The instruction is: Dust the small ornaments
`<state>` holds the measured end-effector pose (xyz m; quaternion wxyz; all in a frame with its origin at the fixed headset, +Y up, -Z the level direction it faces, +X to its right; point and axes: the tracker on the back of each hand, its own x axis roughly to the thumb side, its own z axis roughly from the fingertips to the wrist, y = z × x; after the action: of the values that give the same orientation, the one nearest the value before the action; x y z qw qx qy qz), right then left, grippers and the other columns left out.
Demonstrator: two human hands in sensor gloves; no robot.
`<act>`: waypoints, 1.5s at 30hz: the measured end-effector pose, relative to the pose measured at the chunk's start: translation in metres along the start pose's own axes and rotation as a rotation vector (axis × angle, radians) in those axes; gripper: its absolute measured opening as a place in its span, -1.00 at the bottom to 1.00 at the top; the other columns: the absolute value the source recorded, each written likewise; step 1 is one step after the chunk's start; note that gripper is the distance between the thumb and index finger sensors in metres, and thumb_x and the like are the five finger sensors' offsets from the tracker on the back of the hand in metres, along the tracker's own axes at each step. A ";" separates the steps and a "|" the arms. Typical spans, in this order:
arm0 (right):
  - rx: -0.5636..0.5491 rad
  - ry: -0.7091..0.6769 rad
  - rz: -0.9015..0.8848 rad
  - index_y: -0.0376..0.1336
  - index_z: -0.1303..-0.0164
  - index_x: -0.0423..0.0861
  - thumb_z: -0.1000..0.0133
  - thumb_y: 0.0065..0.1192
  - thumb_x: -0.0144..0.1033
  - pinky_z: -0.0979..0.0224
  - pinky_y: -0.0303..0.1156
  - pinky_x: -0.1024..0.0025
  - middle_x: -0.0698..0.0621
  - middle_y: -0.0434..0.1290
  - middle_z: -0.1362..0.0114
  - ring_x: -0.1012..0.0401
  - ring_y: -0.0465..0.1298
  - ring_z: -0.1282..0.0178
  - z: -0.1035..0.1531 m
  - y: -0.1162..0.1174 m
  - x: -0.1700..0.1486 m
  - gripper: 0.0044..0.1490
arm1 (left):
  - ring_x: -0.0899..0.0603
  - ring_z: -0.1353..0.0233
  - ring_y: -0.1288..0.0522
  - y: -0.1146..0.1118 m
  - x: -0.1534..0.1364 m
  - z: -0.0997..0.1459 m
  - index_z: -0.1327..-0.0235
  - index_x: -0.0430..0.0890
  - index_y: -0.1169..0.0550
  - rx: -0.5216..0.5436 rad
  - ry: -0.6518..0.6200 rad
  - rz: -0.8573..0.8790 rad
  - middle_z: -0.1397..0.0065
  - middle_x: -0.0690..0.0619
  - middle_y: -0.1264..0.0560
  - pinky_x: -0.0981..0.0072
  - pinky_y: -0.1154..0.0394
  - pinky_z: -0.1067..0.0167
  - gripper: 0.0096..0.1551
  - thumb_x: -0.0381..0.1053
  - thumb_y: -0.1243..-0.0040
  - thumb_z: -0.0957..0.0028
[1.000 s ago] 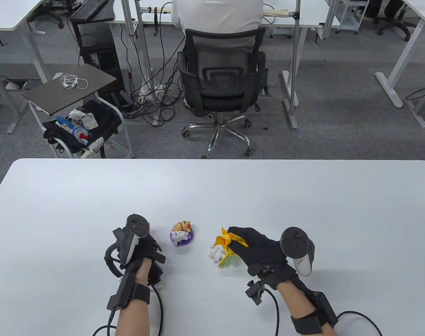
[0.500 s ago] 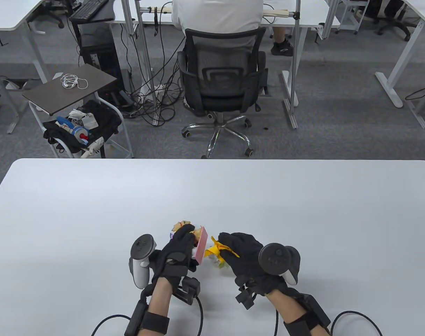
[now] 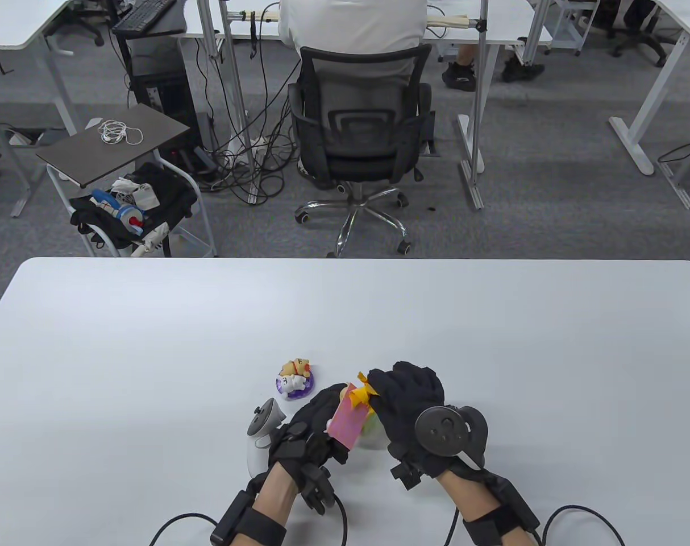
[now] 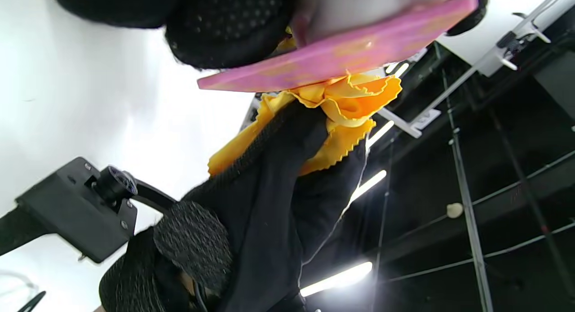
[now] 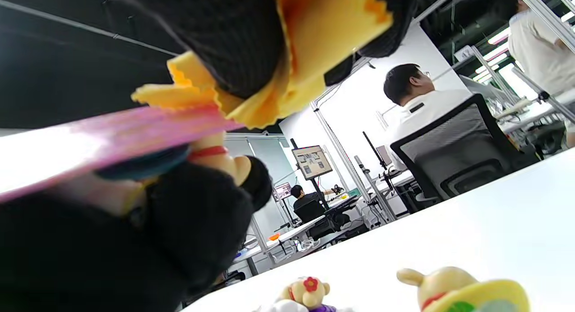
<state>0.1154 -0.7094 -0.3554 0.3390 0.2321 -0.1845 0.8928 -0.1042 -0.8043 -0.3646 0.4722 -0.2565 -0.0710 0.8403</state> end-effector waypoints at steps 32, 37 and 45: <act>-0.022 -0.085 -0.042 0.26 -0.46 -0.02 -0.13 0.27 -0.16 -0.54 0.12 -0.33 -0.13 0.37 -0.37 -0.28 0.36 -0.49 0.000 -0.004 0.021 -0.35 | -0.02 0.09 -0.62 -0.001 -0.033 -0.015 -0.56 0.12 -0.06 -0.195 -0.041 0.181 -0.35 -0.17 -0.42 0.20 -0.61 0.16 -0.38 0.20 0.20 -0.27; -0.022 -0.132 -0.048 0.28 -0.44 -0.05 -0.12 0.33 -0.19 -0.53 0.14 -0.33 -0.15 0.39 -0.36 -0.28 0.36 -0.49 0.004 -0.007 0.029 -0.35 | -0.02 0.06 -0.61 0.004 -0.029 -0.017 -0.56 0.11 -0.03 -0.156 -0.092 0.148 -0.37 -0.14 -0.40 0.21 -0.61 0.12 -0.37 0.21 0.22 -0.27; 0.033 -0.156 -0.045 0.26 -0.45 -0.01 -0.12 0.29 -0.14 -0.51 0.21 -0.29 -0.12 0.39 -0.35 -0.24 0.41 -0.46 0.004 0.007 0.037 -0.35 | 0.01 0.08 -0.61 0.021 -0.024 -0.010 -0.56 0.11 -0.03 -0.128 -0.167 0.230 -0.36 -0.14 -0.40 0.24 -0.61 0.15 -0.37 0.22 0.21 -0.27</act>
<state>0.0874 -0.6970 -0.3338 0.3395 0.3108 -0.1903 0.8671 -0.1051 -0.8366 -0.3725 0.3479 -0.2218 -0.1333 0.9011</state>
